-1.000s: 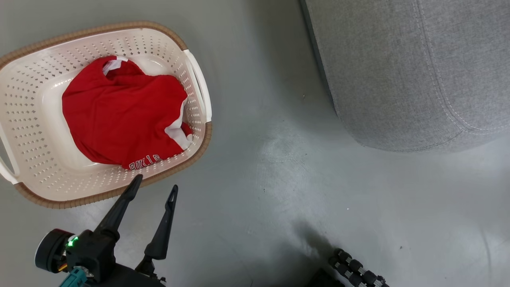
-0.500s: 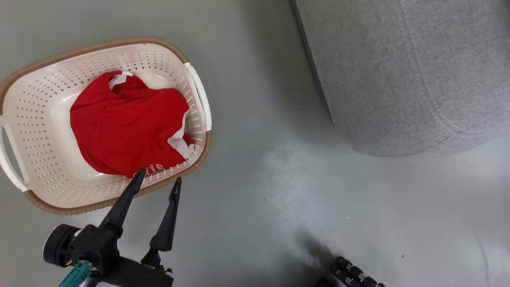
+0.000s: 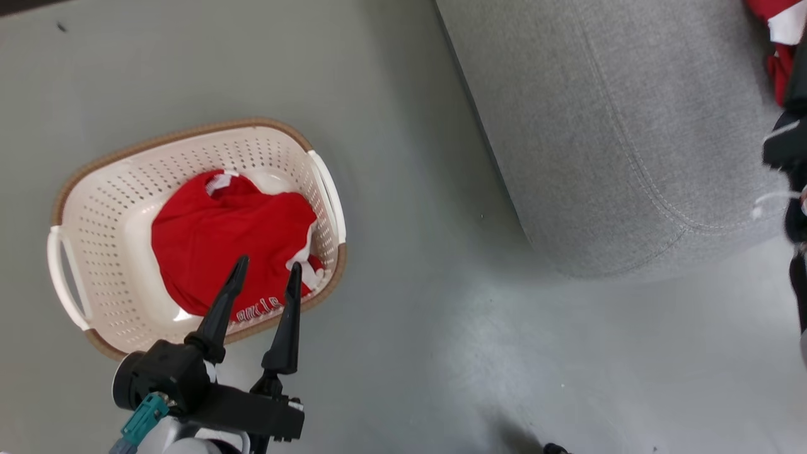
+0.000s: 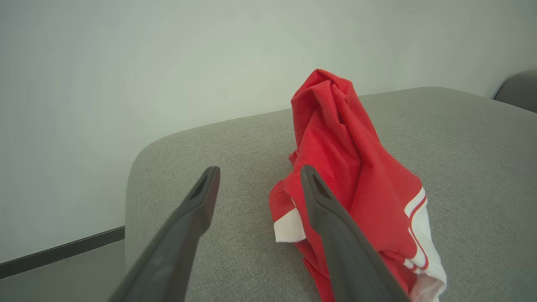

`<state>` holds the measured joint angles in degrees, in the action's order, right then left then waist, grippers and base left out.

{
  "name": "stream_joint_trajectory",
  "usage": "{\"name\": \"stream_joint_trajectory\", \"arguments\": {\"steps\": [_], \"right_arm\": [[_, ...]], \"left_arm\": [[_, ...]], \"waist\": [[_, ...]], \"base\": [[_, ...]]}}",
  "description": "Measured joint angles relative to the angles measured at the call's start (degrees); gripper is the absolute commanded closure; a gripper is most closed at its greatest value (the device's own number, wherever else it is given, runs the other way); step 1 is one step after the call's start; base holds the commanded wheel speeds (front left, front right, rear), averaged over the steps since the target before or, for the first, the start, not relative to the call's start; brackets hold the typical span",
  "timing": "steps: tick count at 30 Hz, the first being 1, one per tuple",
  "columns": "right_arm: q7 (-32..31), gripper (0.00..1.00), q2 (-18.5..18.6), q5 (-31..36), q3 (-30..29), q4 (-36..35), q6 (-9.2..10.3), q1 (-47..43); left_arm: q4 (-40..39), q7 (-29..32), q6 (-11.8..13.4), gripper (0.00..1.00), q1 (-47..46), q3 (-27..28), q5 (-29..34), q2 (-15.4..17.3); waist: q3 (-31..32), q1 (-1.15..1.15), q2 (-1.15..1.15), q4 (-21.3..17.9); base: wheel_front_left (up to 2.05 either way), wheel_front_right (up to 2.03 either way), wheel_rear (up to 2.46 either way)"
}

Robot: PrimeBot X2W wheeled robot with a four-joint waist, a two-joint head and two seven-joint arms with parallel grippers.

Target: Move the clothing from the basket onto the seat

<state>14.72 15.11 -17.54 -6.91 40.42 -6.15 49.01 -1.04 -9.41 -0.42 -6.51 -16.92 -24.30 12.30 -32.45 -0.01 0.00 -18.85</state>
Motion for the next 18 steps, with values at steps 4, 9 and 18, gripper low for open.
{"name": "stream_joint_trajectory", "arguments": {"steps": [4, 9, 18], "right_arm": [[-0.01, 0.0, -1.43, 0.97, 0.42, -4.64, -0.24, -6.27], [-0.01, 0.0, -3.33, 3.89, 1.44, -10.9, -0.25, -15.12], [-0.01, 0.0, -7.69, 4.46, 2.85, -12.12, -0.44, -24.62]], "left_arm": [[3.38, -2.03, 0.32, 0.0, -2.11, 0.09, -0.38, -2.07], [9.12, -3.38, 0.49, 0.0, -4.62, 0.96, -0.97, -4.67], [17.41, -4.46, 0.56, 0.0, -5.92, 2.98, -2.42, -6.26]], "waist": [[2.97, 0.0, 0.0, 0.86], [7.11, 0.0, -0.01, 3.69], [13.42, 0.0, -0.01, 9.86]], "base": [[0.0, 0.0, 0.0], [0.0, 0.0, 0.0], [0.0, 0.0, 0.0]]}}
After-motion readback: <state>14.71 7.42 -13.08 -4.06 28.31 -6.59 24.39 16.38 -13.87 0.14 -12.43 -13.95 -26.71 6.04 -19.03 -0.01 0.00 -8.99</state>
